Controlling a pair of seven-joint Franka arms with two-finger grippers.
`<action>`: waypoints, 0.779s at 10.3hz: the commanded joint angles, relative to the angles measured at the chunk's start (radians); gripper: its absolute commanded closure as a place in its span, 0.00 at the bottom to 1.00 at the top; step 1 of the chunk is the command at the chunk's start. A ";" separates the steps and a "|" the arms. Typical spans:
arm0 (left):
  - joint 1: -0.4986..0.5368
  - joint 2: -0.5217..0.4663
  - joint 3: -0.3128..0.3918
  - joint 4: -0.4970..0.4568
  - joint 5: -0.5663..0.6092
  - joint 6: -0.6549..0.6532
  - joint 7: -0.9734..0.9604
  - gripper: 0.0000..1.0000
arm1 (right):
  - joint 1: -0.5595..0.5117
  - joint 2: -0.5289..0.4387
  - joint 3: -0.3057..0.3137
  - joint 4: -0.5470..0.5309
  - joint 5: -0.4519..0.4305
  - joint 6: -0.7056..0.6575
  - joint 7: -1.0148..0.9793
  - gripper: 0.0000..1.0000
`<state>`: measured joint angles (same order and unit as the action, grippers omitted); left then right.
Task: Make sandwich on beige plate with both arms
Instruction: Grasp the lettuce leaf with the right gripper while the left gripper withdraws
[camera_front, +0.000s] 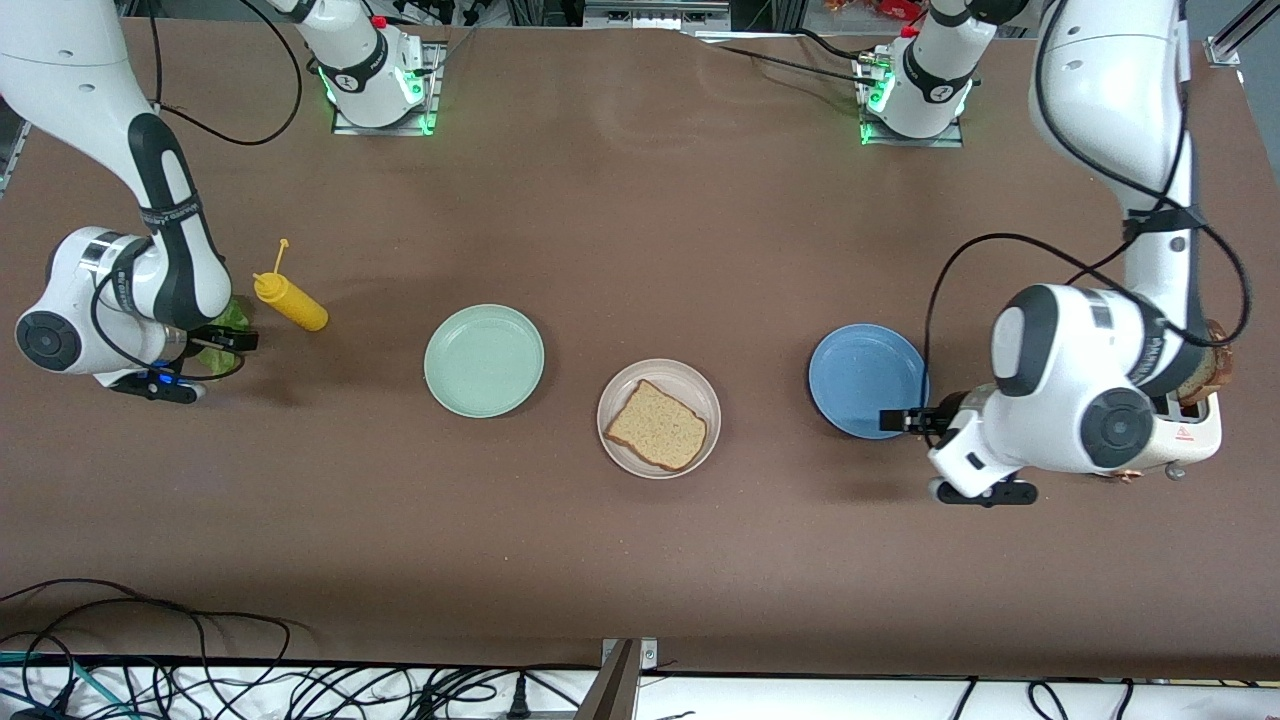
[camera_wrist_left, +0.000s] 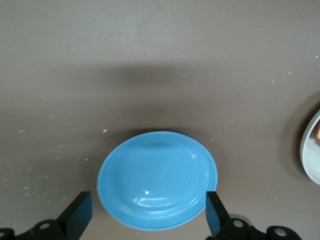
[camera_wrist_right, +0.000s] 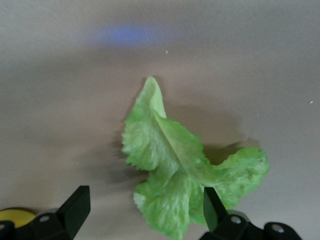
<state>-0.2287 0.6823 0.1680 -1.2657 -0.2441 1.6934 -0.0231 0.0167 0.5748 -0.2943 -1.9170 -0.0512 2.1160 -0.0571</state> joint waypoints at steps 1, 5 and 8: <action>0.026 -0.104 -0.010 -0.043 0.061 -0.070 0.034 0.00 | -0.014 0.013 -0.003 -0.008 -0.056 0.012 -0.023 0.00; 0.028 -0.222 -0.012 -0.043 0.163 -0.187 0.031 0.00 | -0.040 0.034 -0.002 -0.008 -0.093 0.019 -0.039 0.31; 0.048 -0.297 -0.009 -0.037 0.167 -0.239 0.031 0.00 | -0.040 0.034 -0.002 -0.002 -0.088 0.013 -0.036 0.95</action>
<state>-0.1938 0.4426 0.1673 -1.2665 -0.1113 1.4693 -0.0075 -0.0107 0.6069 -0.3009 -1.9195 -0.1266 2.1181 -0.0840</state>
